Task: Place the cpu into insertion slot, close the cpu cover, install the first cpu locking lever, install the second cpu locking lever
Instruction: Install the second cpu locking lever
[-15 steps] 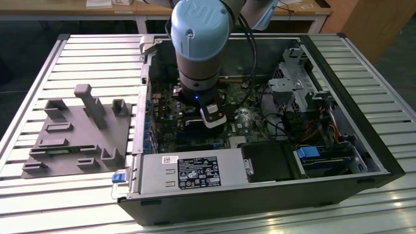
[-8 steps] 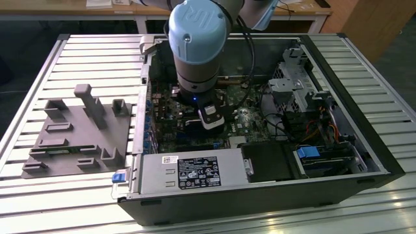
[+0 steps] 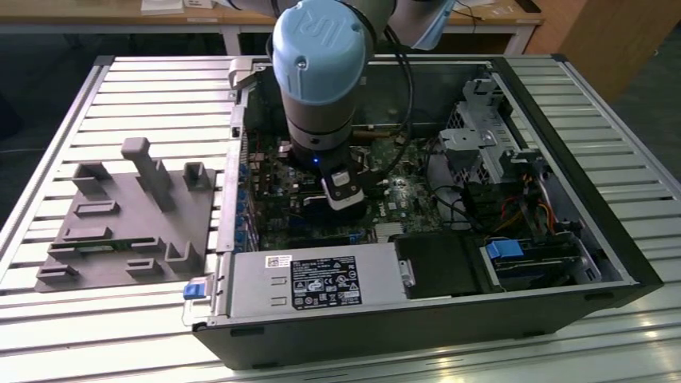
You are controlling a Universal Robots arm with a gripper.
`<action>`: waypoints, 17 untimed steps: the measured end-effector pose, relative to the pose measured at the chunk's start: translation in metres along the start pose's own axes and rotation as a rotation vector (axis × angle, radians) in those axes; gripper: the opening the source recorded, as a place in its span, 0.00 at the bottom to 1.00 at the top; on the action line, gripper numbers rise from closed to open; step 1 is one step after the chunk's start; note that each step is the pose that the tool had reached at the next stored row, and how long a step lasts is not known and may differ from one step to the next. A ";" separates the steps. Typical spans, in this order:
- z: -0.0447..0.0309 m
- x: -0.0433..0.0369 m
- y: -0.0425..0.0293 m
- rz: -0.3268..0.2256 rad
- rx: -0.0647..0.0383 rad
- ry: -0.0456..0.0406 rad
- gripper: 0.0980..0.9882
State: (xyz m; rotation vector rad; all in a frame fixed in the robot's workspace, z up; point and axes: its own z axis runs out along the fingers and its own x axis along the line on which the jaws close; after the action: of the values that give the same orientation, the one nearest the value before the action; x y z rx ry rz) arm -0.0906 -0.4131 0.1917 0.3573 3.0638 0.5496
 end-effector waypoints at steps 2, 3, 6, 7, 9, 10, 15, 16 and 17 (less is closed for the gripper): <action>0.0014 0.0003 0.0011 0.000 -0.001 0.0000 0.00; 0.0019 0.0004 0.0013 0.000 -0.001 0.0000 0.00; 0.0041 0.0004 0.0009 0.001 -0.001 0.0000 0.00; 0.0051 0.0004 0.0006 0.001 -0.001 -0.0001 0.00; 0.0051 0.0004 0.0006 0.001 -0.001 0.0000 0.00; 0.0050 0.0004 0.0006 0.001 0.000 -0.0001 0.00; 0.0048 0.0018 0.0004 0.000 0.000 -0.0016 0.00; 0.0048 0.0026 0.0004 0.000 0.000 -0.0017 0.00; 0.0048 0.0038 0.0004 0.000 0.000 -0.0017 0.00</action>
State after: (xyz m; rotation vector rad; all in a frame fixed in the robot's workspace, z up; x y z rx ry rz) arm -0.0940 -0.4103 0.1874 0.3577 3.0623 0.5486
